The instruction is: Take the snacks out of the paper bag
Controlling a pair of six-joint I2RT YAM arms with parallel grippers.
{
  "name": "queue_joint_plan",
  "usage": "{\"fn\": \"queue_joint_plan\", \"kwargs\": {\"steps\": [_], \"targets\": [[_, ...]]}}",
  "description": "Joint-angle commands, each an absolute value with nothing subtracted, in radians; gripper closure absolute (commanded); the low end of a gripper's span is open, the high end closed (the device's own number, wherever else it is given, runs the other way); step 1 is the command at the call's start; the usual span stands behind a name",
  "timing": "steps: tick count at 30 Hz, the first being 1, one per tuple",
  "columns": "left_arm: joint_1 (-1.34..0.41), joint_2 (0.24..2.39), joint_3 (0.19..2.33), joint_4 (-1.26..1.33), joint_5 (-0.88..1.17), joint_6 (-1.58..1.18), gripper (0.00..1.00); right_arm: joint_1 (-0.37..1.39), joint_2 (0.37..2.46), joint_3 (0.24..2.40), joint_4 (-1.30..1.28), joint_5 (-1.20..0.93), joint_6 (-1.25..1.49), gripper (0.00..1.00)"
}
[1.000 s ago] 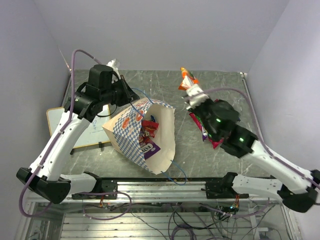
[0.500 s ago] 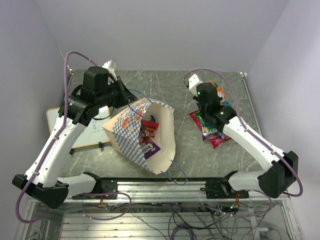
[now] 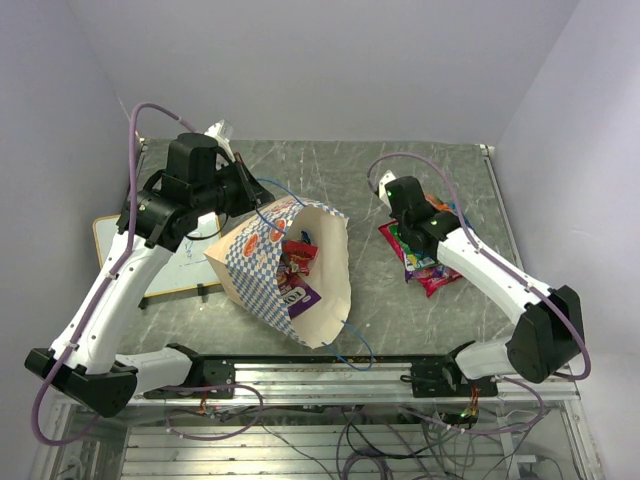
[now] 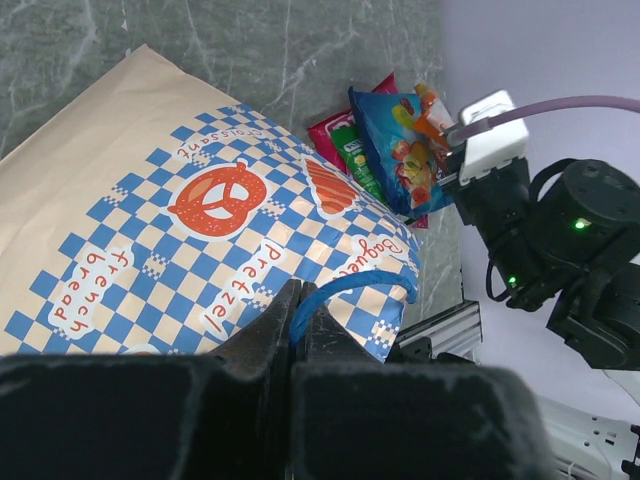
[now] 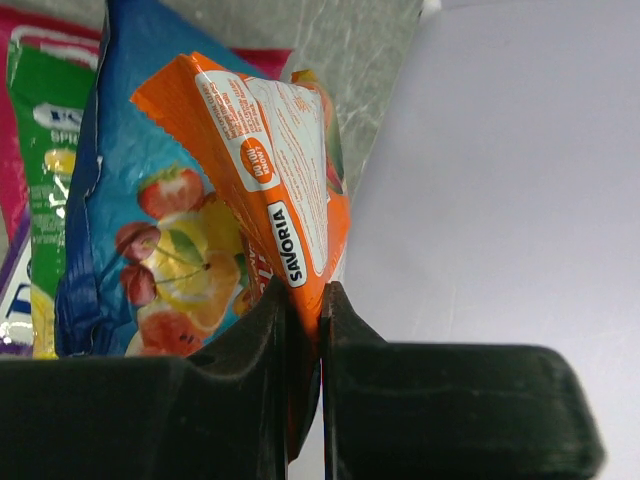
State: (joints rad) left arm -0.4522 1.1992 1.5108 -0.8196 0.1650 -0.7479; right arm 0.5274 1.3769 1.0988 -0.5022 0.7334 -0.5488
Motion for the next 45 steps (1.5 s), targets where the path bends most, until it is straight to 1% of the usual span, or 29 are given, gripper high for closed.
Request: {"fn": "queue_joint_plan", "kwargs": {"steps": [1, 8, 13, 15, 17, 19, 21, 23, 24, 26, 28, 30, 33, 35, 37, 39, 40, 43, 45], "targets": [[-0.443, 1.203, 1.501, -0.805, 0.187, -0.732, 0.93, 0.520, 1.353, 1.052, -0.550, 0.761, -0.531, 1.00], [-0.442, 1.194, 1.484, -0.786, 0.196, -0.742, 0.93, 0.520, 1.364, 0.985, -0.582, 0.665, -0.429, 1.00], [-0.442, 1.168, 1.459, -0.786, 0.192, -0.752, 0.93, 0.514, 1.345, 0.937, -0.537, 0.603, -0.373, 1.00], [-0.442, 1.153, 1.440, -0.777, 0.194, -0.765, 0.93, 0.512, 1.349, 0.936, -0.544, 0.592, -0.352, 0.92], [-0.442, 1.144, 1.428, -0.767, 0.199, -0.772, 0.93, 0.512, 1.347, 0.948, -0.559, 0.588, -0.334, 0.83], [-0.442, 1.145, 1.424, -0.763, 0.199, -0.773, 0.93, 0.512, 1.332, 0.984, -0.581, 0.587, -0.321, 0.71], [-0.442, 1.155, 1.422, -0.759, 0.206, -0.778, 0.93, 0.513, 1.299, 1.060, -0.609, 0.540, -0.327, 0.59], [-0.441, 1.167, 1.419, -0.748, 0.221, -0.784, 0.93, 0.514, 1.249, 1.096, -0.593, 0.500, -0.322, 0.43], [-0.441, 1.172, 1.415, -0.740, 0.228, -0.789, 0.93, 0.514, 1.220, 1.095, -0.573, 0.469, -0.321, 0.38], [-0.442, 1.176, 1.407, -0.728, 0.237, -0.793, 0.93, 0.513, 1.168, 1.078, -0.535, 0.377, -0.311, 0.34], [-0.443, 1.175, 1.401, -0.718, 0.240, -0.797, 0.93, 0.514, 1.122, 1.058, -0.506, 0.223, -0.284, 0.33], [-0.442, 1.171, 1.396, -0.712, 0.251, -0.800, 0.93, 0.517, 1.083, 1.034, -0.458, 0.026, -0.222, 0.32], [-0.442, 1.162, 1.382, -0.722, 0.274, -0.804, 0.93, 0.529, 1.020, 0.958, -0.313, -0.267, -0.149, 0.32], [-0.442, 1.149, 1.367, -0.722, 0.285, -0.807, 0.93, 0.544, 0.995, 0.917, -0.195, -0.392, -0.078, 0.32], [-0.441, 1.132, 1.341, -0.704, 0.312, -0.812, 0.93, 0.562, 0.970, 0.879, -0.081, -0.517, -0.047, 0.33], [-0.442, 1.118, 1.320, -0.694, 0.328, -0.815, 0.93, 0.595, 0.940, 0.818, 0.001, -0.676, -0.092, 0.38], [-0.442, 1.111, 1.308, -0.686, 0.342, -0.820, 0.93, 0.632, 0.922, 0.793, 0.022, -0.713, -0.131, 0.40], [-0.442, 1.070, 1.247, -0.642, 0.365, -0.858, 0.93, 0.792, 0.887, 0.735, 0.016, -0.672, -0.277, 0.41], [-0.443, 1.035, 1.207, -0.614, 0.361, -0.886, 0.93, 0.880, 0.908, 0.719, -0.026, -0.650, -0.396, 0.41]]}}
